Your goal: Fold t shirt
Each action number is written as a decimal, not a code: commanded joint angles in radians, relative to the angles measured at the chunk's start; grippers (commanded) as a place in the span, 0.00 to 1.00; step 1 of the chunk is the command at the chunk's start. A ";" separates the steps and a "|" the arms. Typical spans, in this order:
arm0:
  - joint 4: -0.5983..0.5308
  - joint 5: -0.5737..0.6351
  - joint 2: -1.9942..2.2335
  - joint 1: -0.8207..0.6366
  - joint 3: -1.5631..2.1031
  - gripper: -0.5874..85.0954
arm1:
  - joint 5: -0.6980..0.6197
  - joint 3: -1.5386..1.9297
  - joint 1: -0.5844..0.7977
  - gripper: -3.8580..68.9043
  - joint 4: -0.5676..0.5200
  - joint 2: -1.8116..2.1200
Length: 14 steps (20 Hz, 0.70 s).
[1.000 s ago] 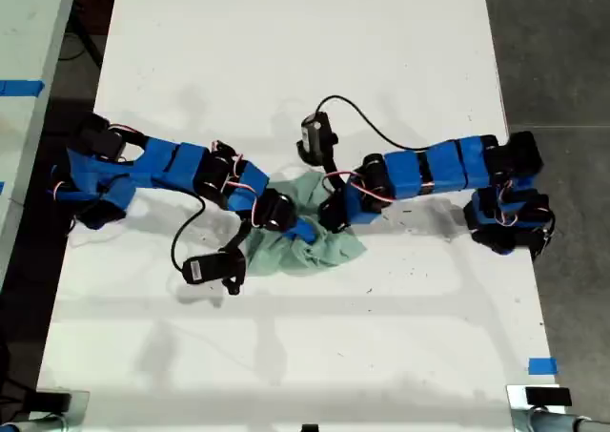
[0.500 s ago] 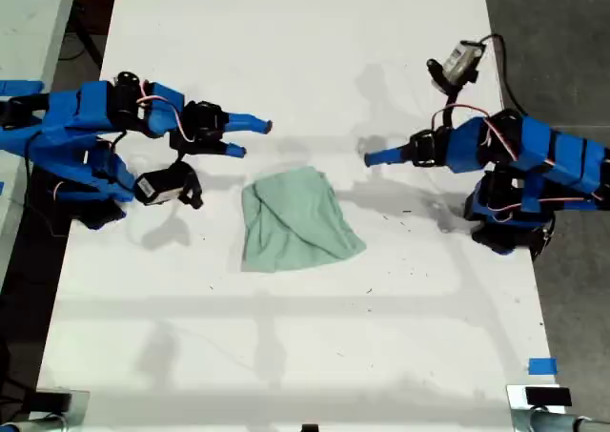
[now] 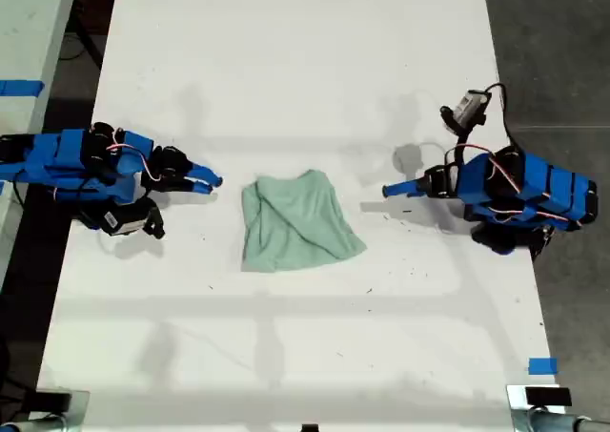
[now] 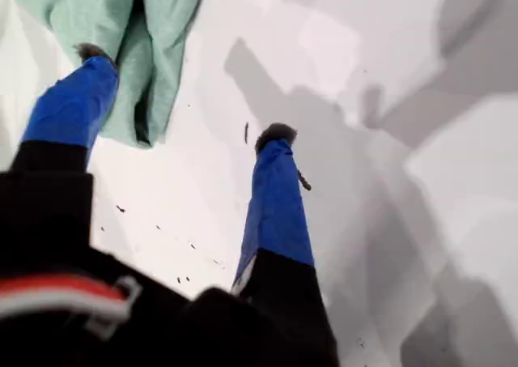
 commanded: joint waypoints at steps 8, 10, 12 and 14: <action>0.094 0.031 0.118 -0.083 0.054 0.10 | 0.084 0.158 0.158 0.07 -0.020 0.015; 0.091 0.020 0.118 -0.060 0.052 0.10 | 0.284 0.160 0.149 0.08 -0.023 0.015; 0.083 -0.012 0.118 -0.032 0.052 0.26 | 0.327 0.164 0.107 0.08 -0.032 0.015; 0.097 0.074 0.118 -0.032 0.051 0.26 | 0.129 0.164 0.098 0.08 -0.032 0.015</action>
